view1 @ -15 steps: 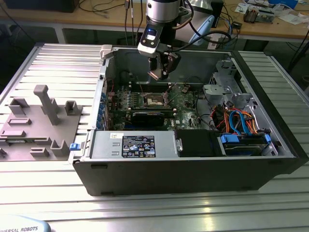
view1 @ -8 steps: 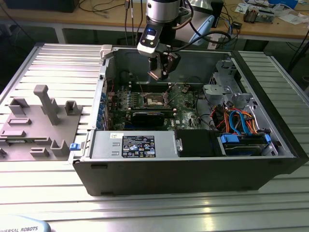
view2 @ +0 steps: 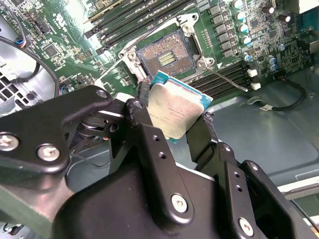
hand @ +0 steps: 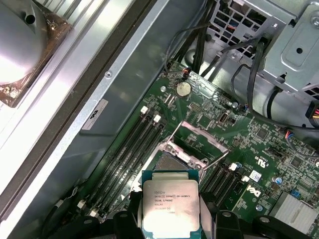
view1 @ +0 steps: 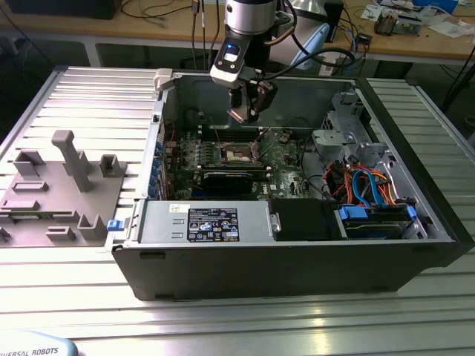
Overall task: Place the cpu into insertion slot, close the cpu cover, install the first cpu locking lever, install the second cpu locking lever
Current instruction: 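Place the cpu into insertion slot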
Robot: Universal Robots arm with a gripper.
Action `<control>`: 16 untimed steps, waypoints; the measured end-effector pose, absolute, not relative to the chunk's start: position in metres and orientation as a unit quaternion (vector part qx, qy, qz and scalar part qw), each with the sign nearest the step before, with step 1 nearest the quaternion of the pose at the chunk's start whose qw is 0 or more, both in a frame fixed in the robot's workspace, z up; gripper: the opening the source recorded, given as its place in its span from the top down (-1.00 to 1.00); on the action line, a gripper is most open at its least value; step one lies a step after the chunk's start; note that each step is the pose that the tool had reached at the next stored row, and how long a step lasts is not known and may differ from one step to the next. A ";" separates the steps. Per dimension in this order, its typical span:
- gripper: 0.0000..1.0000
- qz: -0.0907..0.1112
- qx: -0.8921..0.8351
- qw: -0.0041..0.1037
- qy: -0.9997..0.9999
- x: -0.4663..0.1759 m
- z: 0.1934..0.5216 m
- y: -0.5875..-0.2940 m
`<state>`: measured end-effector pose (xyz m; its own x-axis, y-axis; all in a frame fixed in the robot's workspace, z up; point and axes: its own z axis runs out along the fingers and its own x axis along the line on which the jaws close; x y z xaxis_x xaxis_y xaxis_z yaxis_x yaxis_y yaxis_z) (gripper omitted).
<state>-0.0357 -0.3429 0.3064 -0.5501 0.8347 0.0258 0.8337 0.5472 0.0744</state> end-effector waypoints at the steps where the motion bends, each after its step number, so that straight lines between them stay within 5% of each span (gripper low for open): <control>1: -0.08 0.039 0.475 0.006 0.879 -0.036 0.306 -0.343; 16: -0.08 0.039 0.484 0.007 0.874 -0.036 0.305 -0.343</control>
